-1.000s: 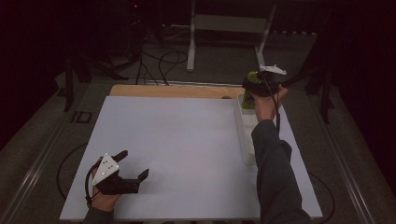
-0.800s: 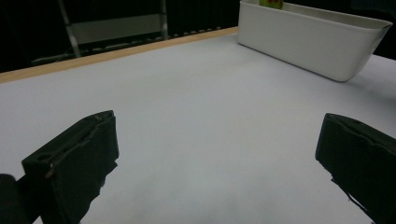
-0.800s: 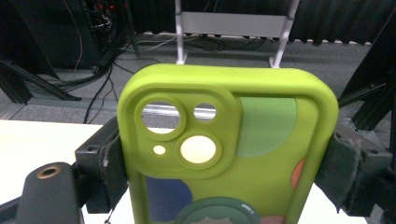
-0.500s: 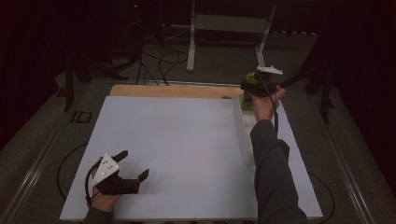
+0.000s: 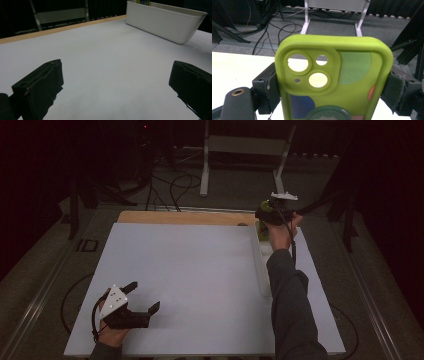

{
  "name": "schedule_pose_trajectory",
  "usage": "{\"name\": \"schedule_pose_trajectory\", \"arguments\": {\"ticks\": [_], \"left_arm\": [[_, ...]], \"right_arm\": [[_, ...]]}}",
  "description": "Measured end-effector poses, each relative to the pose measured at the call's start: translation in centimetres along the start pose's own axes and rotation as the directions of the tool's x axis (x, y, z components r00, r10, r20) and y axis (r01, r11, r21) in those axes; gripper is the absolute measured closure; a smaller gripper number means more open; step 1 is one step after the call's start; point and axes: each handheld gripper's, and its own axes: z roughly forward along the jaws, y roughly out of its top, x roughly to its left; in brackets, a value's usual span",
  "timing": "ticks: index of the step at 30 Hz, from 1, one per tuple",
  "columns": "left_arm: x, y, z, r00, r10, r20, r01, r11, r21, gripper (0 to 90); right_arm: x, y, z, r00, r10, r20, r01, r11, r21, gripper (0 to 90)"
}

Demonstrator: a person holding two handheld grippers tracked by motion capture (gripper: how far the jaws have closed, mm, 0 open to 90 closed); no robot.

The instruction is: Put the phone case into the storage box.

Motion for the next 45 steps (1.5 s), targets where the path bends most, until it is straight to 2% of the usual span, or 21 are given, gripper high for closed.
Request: {"name": "schedule_pose_trajectory", "arguments": {"ticks": [7,14,20,22,25,30,37,45], "left_arm": [[0.0,0.0,0.0,1.0,-0.003,-0.004,0.003,1.0,-0.003,0.0],[0.1,0.0,-0.1,0.9999,-0.006,-0.008,0.006,1.0,-0.004,0.0],[0.1,0.0,-0.1,1.0,-0.006,-0.008,0.006,1.0,-0.005,0.0],[0.1,0.0,-0.1,1.0,-0.005,-0.008,0.005,1.0,-0.005,0.0],[0.1,0.0,-0.1,1.0,-0.005,-0.007,0.005,1.0,-0.005,0.0],[0.1,0.0,-0.1,0.9999,-0.005,-0.009,0.005,1.0,-0.005,0.0],[0.1,0.0,-0.2,0.9999,-0.007,-0.01,0.007,0.9999,-0.007,0.0],[0.1,0.0,-0.2,0.9999,-0.005,-0.013,0.005,1.0,-0.006,0.0]], "right_arm": [[-0.2,-0.4,0.5,0.9999,0.012,-0.007,-0.012,1.0,0.025,15.1],[-0.1,-1.0,1.0,1.0,-0.002,-0.009,0.002,0.999,0.042,15.1],[-0.4,-1.2,1.1,0.9999,0.01,-0.012,-0.01,0.999,0.048,15.1],[-0.6,-1.3,1.1,0.9991,0.033,-0.027,-0.032,0.998,0.048,15.0],[-0.5,-1.3,1.3,0.9991,0.025,-0.033,-0.023,0.998,0.055,15.0],[-0.4,-1.5,1.6,0.9993,0.024,-0.028,-0.022,0.997,0.079,15.0],[-0.4,-1.5,1.9,0.9998,0.016,-0.011,-0.015,0.996,0.086,14.9],[-0.4,-1.7,2.1,0.9996,0.022,-0.018,-0.02,0.994,0.108,14.7]]}}
